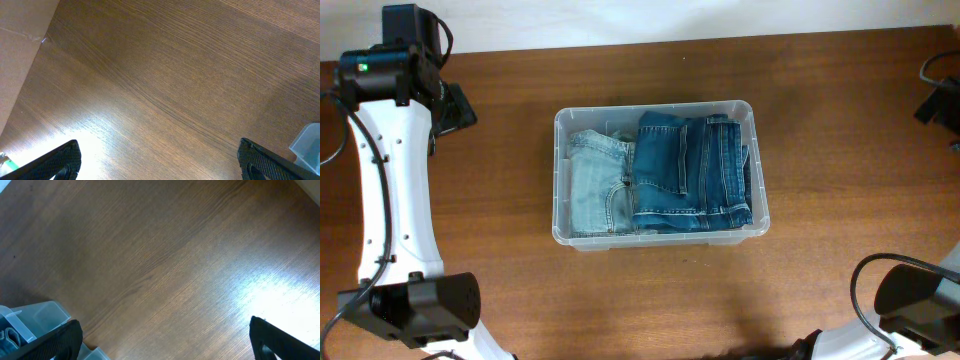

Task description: Pack container

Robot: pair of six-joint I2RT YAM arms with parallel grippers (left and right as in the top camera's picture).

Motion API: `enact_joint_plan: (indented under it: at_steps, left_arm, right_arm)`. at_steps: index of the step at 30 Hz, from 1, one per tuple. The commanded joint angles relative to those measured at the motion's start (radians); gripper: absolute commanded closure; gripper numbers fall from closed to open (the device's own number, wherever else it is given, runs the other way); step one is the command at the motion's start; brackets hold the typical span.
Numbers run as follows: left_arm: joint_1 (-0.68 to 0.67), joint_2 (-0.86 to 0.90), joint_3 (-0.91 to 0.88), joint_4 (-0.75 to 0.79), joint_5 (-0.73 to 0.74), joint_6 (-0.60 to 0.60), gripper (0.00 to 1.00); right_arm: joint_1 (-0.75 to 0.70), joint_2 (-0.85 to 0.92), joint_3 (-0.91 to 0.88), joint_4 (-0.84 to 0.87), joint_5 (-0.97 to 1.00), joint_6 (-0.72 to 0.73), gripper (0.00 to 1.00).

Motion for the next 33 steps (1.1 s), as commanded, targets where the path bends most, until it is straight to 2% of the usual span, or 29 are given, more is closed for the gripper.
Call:
enact_joint_plan:
  at_steps: [1,16,22,28,33]
  left_arm:
    - [0.003,-0.020,0.011,-0.003,0.005,-0.013,0.01]
    - [0.003,-0.020,0.011,-0.003,0.005,-0.013,0.00]
    - [0.003,-0.020,0.011,-0.003,0.005,-0.013,0.01]
    - [0.003,-0.020,0.011,-0.003,0.005,-0.013,0.01]
    - [0.003,-0.020,0.011,-0.003,0.005,-0.013,0.01]
  right_arm:
    - [-0.002,0.000,-0.002,0.000,0.008,0.004,0.01]
    - [0.001,0.004,-0.002,0.000,0.009,0.004,0.01]
    - [0.043,-0.025,-0.002,0.000,0.009,0.004,0.01]
    - [0.190,-0.154,-0.002,0.000,0.009,0.004,0.01]
    - [0.388,-0.292,-0.002,0.000,0.008,0.004,0.01]
